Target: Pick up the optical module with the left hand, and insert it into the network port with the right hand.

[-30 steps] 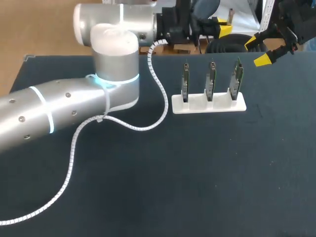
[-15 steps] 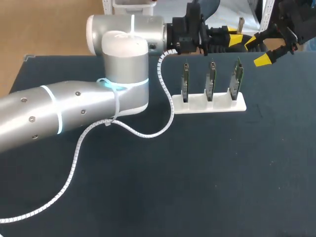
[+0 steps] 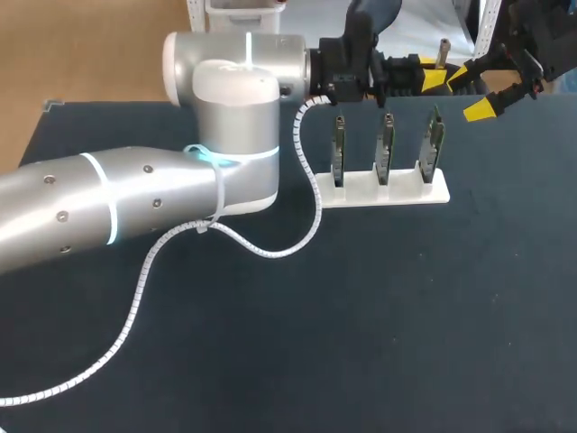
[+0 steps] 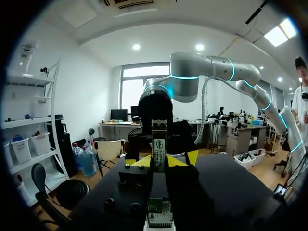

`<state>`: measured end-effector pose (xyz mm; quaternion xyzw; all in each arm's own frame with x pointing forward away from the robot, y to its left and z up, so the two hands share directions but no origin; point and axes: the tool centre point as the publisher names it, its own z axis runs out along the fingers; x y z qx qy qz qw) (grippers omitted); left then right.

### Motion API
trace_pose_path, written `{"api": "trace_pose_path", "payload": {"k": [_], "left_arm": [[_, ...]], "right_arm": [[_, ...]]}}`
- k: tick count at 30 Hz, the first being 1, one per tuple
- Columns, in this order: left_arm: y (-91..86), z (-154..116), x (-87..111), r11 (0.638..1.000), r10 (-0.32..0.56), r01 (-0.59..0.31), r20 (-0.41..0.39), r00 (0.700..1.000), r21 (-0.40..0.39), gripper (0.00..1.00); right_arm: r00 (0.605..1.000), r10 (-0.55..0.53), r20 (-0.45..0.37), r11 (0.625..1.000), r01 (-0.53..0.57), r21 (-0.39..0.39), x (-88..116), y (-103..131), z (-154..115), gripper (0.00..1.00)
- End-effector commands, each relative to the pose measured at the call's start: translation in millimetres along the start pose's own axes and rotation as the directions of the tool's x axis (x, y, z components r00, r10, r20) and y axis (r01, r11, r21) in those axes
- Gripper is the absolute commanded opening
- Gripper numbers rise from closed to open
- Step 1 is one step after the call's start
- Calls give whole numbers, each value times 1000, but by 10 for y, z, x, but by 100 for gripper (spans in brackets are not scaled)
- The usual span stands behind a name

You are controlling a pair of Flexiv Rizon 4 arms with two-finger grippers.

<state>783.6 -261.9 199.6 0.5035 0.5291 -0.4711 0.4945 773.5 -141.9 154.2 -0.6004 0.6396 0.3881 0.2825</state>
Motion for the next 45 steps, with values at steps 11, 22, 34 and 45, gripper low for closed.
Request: {"api": "trace_pose_path", "payload": {"k": [11,22,34,45], "left_arm": [[-147,39,100,1000,-11,11,6,1000,-22,0],[-191,32,168,1000,-11,11,-4,1000,-8,0],[-203,43,212,1000,-10,10,-13,1000,5,0],[-189,74,226,1000,-13,13,-13,1000,11,0]], "right_arm": [[1000,0,-1,1000,0,1,-3,1,3,100],[1000,0,-1,1000,0,1,-3,1,3,100],[1000,0,-1,1000,0,1,-3,1,3,100],[1000,0,-1,1000,0,1,-3,1,3,100]]}}
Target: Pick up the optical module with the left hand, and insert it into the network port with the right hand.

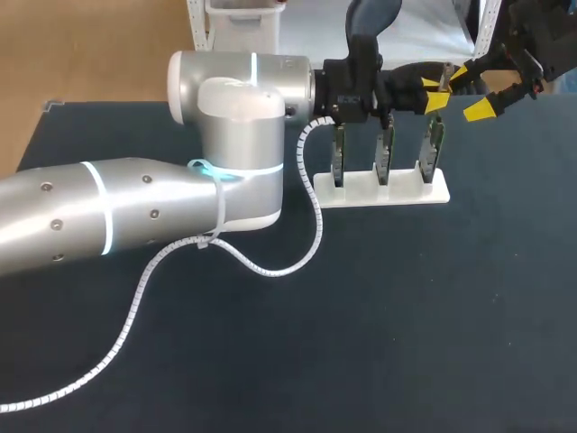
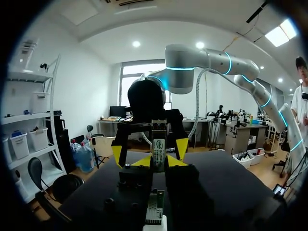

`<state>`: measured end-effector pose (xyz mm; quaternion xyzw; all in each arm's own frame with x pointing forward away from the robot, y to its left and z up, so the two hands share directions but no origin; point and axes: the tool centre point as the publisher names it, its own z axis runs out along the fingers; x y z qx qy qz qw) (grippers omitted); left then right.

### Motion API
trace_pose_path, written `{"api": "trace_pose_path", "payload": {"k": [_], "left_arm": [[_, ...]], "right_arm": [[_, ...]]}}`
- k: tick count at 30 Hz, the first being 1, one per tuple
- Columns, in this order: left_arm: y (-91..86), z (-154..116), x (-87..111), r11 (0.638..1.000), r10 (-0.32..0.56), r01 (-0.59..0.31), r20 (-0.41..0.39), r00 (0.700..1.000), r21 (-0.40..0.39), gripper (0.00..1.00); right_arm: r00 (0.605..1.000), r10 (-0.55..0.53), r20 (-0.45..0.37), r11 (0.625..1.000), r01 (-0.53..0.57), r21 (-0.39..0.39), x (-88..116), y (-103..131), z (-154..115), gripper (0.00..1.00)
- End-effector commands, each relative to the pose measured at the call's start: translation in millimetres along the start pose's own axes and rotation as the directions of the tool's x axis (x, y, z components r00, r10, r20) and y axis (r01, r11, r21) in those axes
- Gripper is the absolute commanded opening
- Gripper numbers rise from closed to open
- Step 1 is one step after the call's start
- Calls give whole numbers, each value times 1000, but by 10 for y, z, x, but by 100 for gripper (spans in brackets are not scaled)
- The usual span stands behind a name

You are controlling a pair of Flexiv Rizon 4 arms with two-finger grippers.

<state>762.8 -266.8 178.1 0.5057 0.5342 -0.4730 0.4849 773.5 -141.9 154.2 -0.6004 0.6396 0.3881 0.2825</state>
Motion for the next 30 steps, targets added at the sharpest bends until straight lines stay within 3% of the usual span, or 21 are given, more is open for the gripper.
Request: {"api": "trace_pose_path", "payload": {"k": [1,30], "left_arm": [[22,22,14,1000,0,0,2,1000,2,0],[65,72,42,1000,-9,9,-21,1000,2,0]], "right_arm": [[1000,0,-1,1000,0,1,-3,1,3,100],[1000,0,-1,1000,0,1,-3,1,3,100]]}}
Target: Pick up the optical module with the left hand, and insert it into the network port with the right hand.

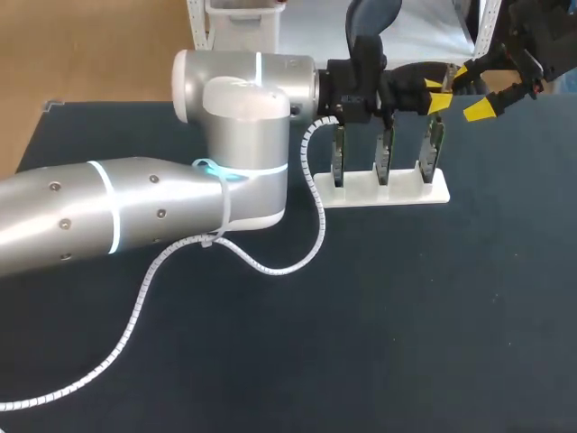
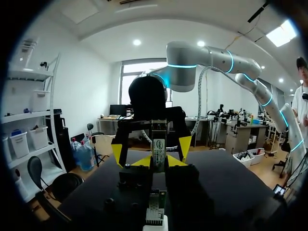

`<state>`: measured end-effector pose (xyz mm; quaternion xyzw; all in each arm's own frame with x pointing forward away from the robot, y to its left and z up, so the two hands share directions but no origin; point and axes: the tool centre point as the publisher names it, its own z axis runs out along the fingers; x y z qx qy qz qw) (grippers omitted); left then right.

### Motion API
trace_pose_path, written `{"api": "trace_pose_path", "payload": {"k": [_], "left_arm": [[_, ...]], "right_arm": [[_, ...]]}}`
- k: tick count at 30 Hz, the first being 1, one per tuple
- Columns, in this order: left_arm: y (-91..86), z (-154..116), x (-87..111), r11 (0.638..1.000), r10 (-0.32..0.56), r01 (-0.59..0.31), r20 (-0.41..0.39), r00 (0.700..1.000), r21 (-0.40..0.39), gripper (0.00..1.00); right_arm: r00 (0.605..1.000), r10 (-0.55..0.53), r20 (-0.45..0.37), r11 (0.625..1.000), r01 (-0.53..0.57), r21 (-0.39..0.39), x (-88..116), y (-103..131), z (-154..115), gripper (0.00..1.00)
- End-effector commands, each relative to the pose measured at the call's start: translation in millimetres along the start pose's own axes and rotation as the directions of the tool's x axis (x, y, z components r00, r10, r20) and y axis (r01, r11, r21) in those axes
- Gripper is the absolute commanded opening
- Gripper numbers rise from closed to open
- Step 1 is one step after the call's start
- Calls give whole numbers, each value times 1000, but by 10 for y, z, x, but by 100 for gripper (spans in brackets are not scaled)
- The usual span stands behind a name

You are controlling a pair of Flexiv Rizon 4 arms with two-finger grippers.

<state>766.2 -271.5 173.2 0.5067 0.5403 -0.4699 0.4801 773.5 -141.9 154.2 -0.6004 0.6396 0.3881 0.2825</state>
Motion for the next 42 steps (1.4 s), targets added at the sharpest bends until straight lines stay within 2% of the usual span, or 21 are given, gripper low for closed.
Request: {"api": "trace_pose_path", "payload": {"k": [1,16,18,23,25,34,42], "left_arm": [[33,20,-3,1000,-1,1,-5,1000,6,0],[44,25,10,1000,-6,6,-8,1000,7,0],[44,25,10,1000,-6,6,-8,1000,7,0],[44,25,10,1000,-6,6,-8,1000,7,0],[44,25,10,1000,-6,6,-8,1000,7,0],[44,25,10,1000,-6,6,-8,1000,7,0],[44,25,10,1000,-6,6,-8,1000,7,0]], "right_arm": [[1000,0,-1,1000,0,1,-3,1,3,100],[1000,0,-1,1000,0,1,-3,1,3,100],[1000,4,19,1000,-5,12,-8,-23,-34,100],[999,-14,30,998,12,65,-113,-59,-168,100],[997,-10,71,997,5,77,-166,-79,-235,100],[993,-56,99,997,50,61,-342,-24,-321,100],[990,-93,109,995,89,50,-466,88,-287,100]]}}
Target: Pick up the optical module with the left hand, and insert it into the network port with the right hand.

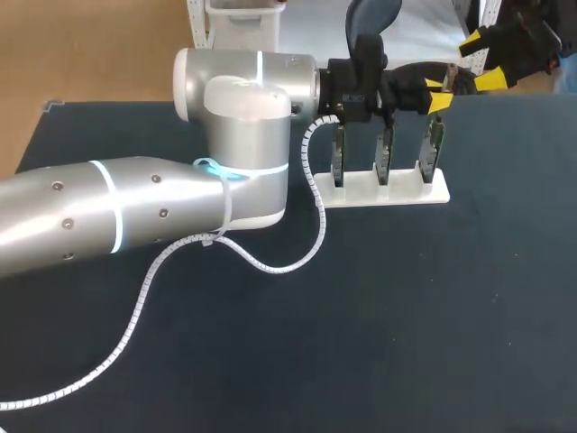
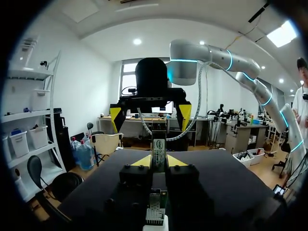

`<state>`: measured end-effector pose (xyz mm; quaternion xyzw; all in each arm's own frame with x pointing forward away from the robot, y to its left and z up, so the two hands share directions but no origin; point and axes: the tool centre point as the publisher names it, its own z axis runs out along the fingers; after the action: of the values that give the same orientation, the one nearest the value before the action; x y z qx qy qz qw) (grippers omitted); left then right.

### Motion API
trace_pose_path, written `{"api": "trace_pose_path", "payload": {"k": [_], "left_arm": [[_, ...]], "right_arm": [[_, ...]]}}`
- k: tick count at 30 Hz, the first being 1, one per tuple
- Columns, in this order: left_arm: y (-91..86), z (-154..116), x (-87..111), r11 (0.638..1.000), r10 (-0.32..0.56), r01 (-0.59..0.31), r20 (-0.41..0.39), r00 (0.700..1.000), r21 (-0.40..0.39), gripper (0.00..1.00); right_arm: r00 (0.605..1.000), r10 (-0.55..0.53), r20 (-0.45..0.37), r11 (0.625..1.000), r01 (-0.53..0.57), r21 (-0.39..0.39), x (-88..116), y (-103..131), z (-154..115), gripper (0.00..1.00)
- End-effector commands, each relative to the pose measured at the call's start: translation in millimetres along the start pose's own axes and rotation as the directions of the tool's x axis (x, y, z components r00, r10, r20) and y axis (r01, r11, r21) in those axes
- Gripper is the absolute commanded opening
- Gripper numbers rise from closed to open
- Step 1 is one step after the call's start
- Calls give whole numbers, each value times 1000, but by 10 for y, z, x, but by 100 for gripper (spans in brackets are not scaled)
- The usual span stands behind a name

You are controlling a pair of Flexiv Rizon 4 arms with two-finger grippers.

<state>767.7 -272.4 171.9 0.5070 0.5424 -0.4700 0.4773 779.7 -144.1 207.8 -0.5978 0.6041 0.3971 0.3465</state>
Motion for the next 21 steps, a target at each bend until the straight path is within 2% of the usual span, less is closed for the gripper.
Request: {"api": "trace_pose_path", "payload": {"k": [1,21], "left_arm": [[29,14,-2,1000,-1,1,-3,1000,5,0],[29,14,-2,1000,-1,1,-3,1000,5,0]], "right_arm": [[1000,-14,-21,1000,14,1,-32,83,47,100],[1000,-9,6,1000,9,-11,-121,155,231,100]]}}
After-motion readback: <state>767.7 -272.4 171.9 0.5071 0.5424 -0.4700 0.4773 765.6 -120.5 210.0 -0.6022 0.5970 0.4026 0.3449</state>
